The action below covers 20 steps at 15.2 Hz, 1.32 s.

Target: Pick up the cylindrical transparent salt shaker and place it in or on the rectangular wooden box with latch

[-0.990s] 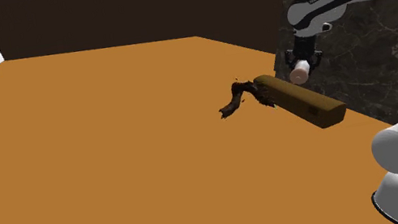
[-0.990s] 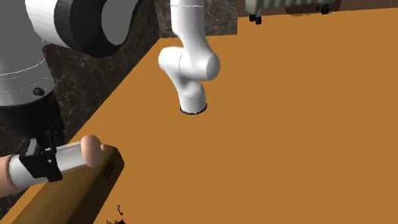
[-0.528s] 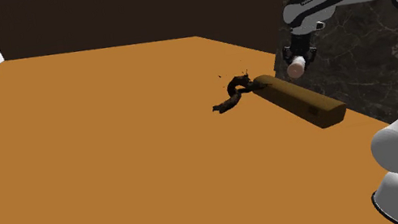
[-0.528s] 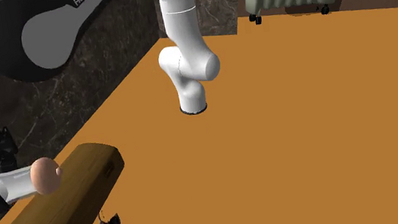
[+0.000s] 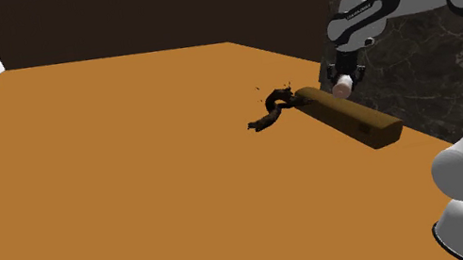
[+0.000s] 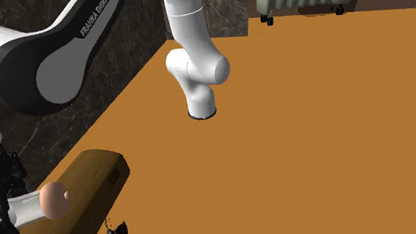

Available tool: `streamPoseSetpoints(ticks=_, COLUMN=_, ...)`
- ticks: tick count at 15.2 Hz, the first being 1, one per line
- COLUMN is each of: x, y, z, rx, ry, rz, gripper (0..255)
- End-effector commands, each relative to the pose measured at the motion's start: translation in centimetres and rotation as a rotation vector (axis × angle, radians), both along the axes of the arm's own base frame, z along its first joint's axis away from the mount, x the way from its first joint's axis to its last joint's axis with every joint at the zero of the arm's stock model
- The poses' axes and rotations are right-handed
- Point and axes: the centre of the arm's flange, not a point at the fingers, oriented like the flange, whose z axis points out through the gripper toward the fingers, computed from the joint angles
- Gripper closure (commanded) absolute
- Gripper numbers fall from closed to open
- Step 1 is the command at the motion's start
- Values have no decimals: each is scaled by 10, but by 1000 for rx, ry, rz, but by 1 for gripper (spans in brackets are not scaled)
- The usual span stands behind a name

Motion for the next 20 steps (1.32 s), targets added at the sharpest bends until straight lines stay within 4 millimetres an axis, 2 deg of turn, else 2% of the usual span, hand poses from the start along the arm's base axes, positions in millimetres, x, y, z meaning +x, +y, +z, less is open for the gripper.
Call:
streamPoseSetpoints(ticks=1, x=-1, y=0, z=-10, rx=0, ry=-1, rz=0, gripper=255)
streamPoseSetpoints(ticks=5, x=-1, y=0, z=-28, rx=0, ry=-1, rz=0, gripper=255)
streamPoseSetpoints(ticks=12, x=-1, y=0, z=-28, rx=0, ry=-1, rz=0, gripper=255)
streamPoseSetpoints(ticks=13, x=-1, y=0, z=-28, rx=0, ry=-1, rz=0, gripper=0)
streamPoseSetpoints(ticks=18, x=-1, y=0, z=-28, rx=0, ry=-1, rz=0, gripper=0)
streamPoseSetpoints(ticks=20, x=-1, y=4, z=-2, rx=0, ry=-1, rz=0, gripper=0)
